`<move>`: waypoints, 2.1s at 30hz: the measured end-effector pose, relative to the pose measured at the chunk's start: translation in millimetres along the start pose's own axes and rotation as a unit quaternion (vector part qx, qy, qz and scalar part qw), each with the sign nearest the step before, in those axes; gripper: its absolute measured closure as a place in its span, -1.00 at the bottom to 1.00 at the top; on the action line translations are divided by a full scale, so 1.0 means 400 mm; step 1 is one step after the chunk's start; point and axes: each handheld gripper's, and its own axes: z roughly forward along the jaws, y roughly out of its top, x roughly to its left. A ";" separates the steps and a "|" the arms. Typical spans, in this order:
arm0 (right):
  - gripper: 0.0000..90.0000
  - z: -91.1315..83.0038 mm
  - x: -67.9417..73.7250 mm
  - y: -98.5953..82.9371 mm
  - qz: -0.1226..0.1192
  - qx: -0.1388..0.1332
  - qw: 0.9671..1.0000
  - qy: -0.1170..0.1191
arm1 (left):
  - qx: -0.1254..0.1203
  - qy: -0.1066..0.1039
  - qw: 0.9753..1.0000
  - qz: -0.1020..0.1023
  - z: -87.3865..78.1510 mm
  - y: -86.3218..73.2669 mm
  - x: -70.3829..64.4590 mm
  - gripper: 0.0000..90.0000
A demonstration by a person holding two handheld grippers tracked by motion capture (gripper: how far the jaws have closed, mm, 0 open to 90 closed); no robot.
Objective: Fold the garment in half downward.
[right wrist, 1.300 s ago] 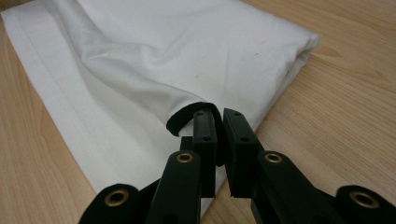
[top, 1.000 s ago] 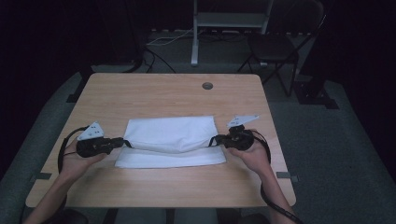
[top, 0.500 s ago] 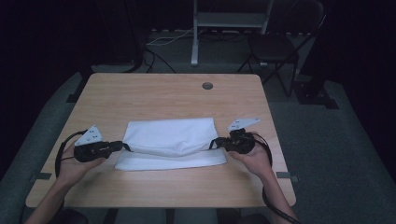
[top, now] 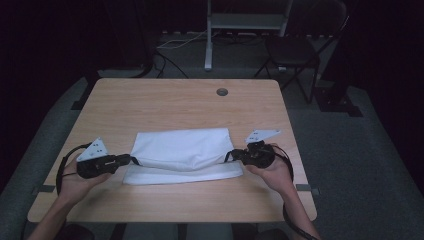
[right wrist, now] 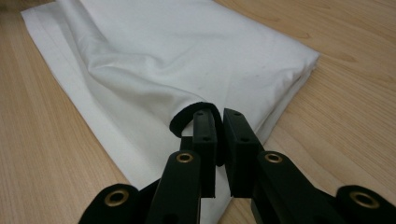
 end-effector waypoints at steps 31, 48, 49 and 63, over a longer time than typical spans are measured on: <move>0.88 -0.025 0.021 -0.015 -0.016 0.004 1.000 0.012 | -0.010 -0.017 1.000 -0.003 -0.028 -0.022 -0.022 0.83; 0.72 -0.011 0.029 -0.055 -0.023 0.050 0.998 0.037 | 0.009 -0.061 0.998 -0.012 -0.027 -0.071 -0.025 0.57; 0.68 -0.013 0.029 -0.055 -0.026 0.055 0.997 0.040 | 0.007 -0.059 0.998 -0.015 -0.030 -0.071 -0.021 0.53; 0.34 -0.002 0.020 -0.001 -0.013 0.044 0.999 0.025 | 0.004 -0.049 0.998 -0.024 -0.002 0.012 0.011 0.26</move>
